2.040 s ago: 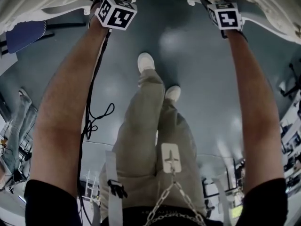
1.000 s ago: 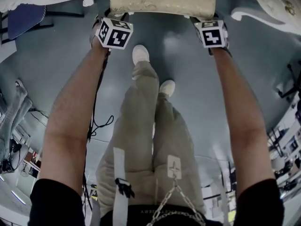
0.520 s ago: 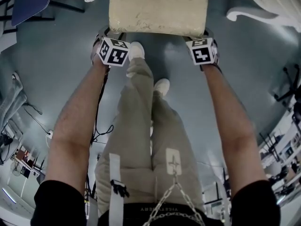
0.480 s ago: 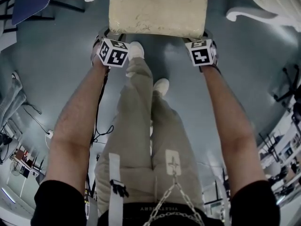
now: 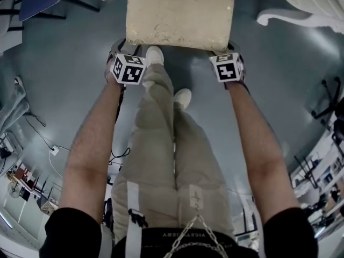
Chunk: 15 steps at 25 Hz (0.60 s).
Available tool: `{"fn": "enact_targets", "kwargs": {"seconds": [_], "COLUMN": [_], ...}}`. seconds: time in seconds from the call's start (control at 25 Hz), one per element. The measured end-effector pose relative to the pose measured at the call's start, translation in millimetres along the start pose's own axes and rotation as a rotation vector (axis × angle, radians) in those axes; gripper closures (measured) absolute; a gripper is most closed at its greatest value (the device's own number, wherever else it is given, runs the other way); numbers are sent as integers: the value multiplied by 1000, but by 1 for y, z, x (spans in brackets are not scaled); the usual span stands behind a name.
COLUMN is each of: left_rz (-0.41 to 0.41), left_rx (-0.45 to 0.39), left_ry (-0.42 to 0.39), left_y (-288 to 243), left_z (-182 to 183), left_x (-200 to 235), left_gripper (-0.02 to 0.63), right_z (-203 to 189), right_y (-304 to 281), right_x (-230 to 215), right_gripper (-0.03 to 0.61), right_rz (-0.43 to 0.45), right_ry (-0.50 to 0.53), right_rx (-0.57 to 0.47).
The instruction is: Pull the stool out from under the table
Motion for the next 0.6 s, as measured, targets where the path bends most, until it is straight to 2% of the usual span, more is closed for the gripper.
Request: {"fn": "enact_targets", "kwargs": {"seconds": [0.12, 0.2, 0.28, 0.32, 0.36, 0.4, 0.52, 0.6], "left_rz": [25, 48, 61, 58, 49, 39, 26, 40], "left_rx": [-101, -200, -303, -350, -394, -440, -608, -719], "left_ry": [161, 189, 205, 221, 234, 237, 210, 194], "left_y": [30, 62, 100, 119, 137, 154, 208, 241], "left_z": [-11, -11, -3, 4, 12, 24, 65, 89], "left_x": [-6, -14, -23, -29, -36, -44, -65, -72], "left_gripper": [367, 390, 520, 568, 586, 599, 609, 609], "right_z": [-9, -19, -25, -26, -25, -21, 0, 15], "right_y": [19, 39, 64, 79, 94, 112, 177, 215], "right_x": [-5, -8, -8, -10, -12, -15, -22, -20], "right_gripper": [249, 250, 280, 372, 513, 572, 575, 577], "right_rz": [-11, -12, 3, 8, 17, 33, 48, 18], "right_ry": [-46, -71, -114, -147, -191, -248, -385, -384], "right_rx": [-9, 8, 8, -23, -77, -150, -394, -517]}}
Point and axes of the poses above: the fingertips, and each gripper's own axes: y backward along the fingers, x to its left, z out of its top, the point moved 7 cm from there along y, backward along the fingers, and after that the axes turned 9 degrees about -z, right-handed, at the moved point
